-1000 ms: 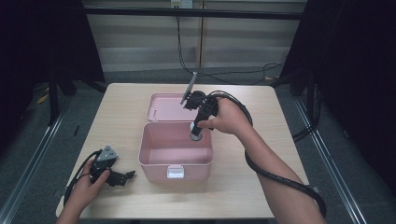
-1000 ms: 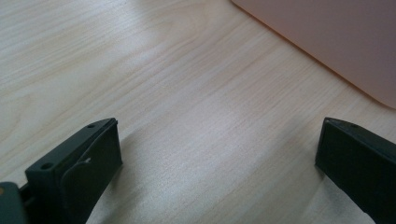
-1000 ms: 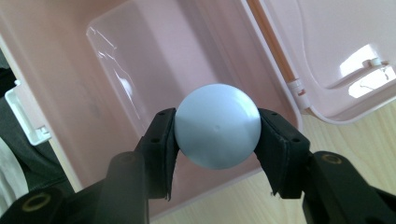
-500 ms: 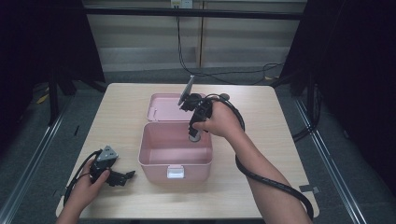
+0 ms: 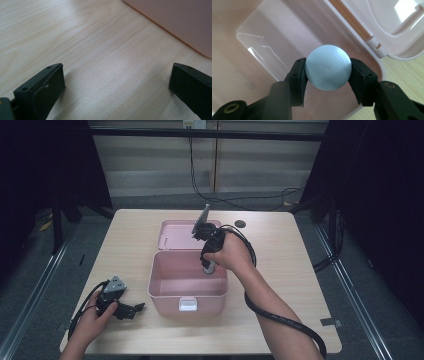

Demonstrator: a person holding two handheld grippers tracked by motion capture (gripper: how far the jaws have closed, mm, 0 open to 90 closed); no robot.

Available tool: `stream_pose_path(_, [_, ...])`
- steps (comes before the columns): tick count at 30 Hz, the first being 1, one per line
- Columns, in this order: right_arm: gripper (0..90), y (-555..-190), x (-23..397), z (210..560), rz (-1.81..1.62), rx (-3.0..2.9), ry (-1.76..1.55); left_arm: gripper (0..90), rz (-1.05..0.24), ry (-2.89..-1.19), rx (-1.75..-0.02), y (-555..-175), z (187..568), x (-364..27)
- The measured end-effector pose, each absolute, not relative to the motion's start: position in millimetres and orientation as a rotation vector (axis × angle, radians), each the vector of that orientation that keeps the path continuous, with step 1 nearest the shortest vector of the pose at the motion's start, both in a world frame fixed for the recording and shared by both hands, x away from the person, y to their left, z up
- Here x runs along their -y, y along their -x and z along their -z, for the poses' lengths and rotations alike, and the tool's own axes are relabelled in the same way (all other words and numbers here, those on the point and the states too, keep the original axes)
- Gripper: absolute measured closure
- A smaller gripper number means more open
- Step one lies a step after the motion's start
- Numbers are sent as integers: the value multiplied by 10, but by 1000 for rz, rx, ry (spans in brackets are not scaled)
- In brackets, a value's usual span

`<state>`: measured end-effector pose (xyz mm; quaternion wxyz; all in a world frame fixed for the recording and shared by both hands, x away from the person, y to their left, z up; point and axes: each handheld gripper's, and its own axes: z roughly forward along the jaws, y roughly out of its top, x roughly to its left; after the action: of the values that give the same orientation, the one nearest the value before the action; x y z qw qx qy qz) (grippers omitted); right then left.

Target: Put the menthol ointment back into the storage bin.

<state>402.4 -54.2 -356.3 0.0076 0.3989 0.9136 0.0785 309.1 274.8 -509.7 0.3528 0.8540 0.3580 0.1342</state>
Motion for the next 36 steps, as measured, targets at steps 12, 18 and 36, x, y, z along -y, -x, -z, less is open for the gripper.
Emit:
stream_pose_path(12, [507,-4050,516,3738,-226,-2805,-1351,0,-342,-2210,-922,-3093,5097,-2749])
stream_pose_path(18, [507,-4048,509,3803,-213,-2790,-1395,0,-345,-2206,-923,-3093,5100,-2747])
stream_pose_path(36, [507,-4055,482,3896,-229,-2746,-1478,0,-348,-2208,-923,-3093,5101,-2746])
